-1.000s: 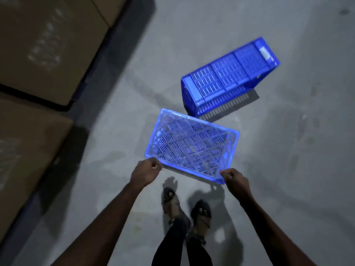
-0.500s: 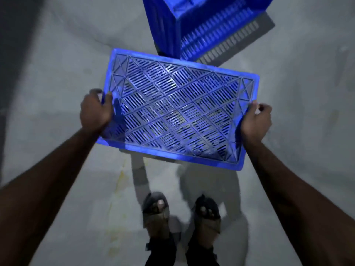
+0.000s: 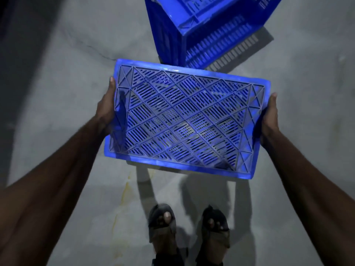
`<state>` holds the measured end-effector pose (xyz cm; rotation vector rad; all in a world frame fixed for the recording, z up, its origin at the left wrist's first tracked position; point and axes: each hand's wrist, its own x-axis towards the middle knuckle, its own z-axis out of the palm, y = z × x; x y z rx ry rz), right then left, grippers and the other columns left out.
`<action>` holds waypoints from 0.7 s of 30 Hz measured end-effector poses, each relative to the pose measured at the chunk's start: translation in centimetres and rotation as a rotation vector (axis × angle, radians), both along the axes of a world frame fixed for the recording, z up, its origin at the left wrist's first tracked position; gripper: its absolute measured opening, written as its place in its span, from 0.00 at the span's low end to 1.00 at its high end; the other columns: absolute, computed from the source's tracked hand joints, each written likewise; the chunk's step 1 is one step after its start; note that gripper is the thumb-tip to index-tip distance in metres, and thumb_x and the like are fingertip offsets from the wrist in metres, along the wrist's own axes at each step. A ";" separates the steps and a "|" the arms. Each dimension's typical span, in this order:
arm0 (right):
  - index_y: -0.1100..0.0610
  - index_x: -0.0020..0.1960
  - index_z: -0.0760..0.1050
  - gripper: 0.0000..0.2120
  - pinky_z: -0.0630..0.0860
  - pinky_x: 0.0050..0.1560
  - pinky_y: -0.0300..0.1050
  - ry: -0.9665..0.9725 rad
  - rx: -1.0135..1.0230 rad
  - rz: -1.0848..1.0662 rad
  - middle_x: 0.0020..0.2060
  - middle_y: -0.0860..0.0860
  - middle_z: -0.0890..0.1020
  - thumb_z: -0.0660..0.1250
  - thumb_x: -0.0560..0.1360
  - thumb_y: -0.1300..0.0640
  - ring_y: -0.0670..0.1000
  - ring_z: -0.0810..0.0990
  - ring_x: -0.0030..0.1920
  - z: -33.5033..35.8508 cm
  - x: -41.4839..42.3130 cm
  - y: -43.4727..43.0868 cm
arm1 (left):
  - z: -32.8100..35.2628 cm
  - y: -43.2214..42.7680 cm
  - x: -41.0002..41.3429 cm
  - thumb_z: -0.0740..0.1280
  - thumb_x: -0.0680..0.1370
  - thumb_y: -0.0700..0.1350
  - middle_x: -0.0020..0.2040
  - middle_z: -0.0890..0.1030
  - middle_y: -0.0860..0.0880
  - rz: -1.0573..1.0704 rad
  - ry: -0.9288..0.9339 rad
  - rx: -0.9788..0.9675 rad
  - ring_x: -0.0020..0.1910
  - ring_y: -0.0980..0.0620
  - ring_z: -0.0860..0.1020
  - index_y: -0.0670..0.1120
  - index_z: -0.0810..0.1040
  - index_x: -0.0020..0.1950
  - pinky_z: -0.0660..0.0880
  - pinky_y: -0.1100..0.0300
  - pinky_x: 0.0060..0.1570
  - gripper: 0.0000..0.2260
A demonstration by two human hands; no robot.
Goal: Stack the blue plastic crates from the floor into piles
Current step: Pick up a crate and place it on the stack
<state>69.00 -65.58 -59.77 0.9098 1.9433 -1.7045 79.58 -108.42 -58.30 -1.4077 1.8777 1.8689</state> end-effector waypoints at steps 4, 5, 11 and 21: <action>0.49 0.69 0.77 0.30 0.80 0.60 0.51 0.178 -0.160 0.012 0.58 0.49 0.85 0.47 0.82 0.33 0.50 0.84 0.58 4.6 0.3 -0.3 | 3.0 1.3 1.1 0.59 0.75 0.76 0.68 0.81 0.46 0.036 0.185 0.158 0.64 0.43 0.81 0.53 0.79 0.71 0.77 0.43 0.63 0.35; 0.47 0.68 0.76 0.28 0.81 0.57 0.46 0.202 -0.183 0.004 0.56 0.45 0.86 0.46 0.83 0.35 0.47 0.84 0.57 5.7 0.5 -0.3 | 4.2 2.1 1.6 0.56 0.77 0.74 0.68 0.81 0.45 0.068 0.232 0.168 0.65 0.42 0.81 0.51 0.78 0.71 0.77 0.43 0.63 0.35; 0.52 0.49 0.83 0.30 0.80 0.45 0.41 0.293 -0.382 -0.199 0.42 0.48 0.85 0.57 0.74 0.28 0.48 0.83 0.42 8.4 3.0 3.5 | 7.0 5.5 6.9 0.48 0.82 0.68 0.55 0.87 0.48 0.292 0.432 0.226 0.56 0.48 0.84 0.48 0.85 0.56 0.79 0.53 0.60 0.33; 0.52 0.59 0.85 0.35 0.75 0.67 0.47 0.131 -0.492 -0.437 0.60 0.52 0.84 0.56 0.75 0.26 0.51 0.81 0.63 3.7 11.7 7.6 | 3.2 7.8 15.9 0.65 0.68 0.76 0.64 0.82 0.46 0.549 0.322 0.295 0.66 0.49 0.79 0.47 0.86 0.57 0.67 0.52 0.75 0.36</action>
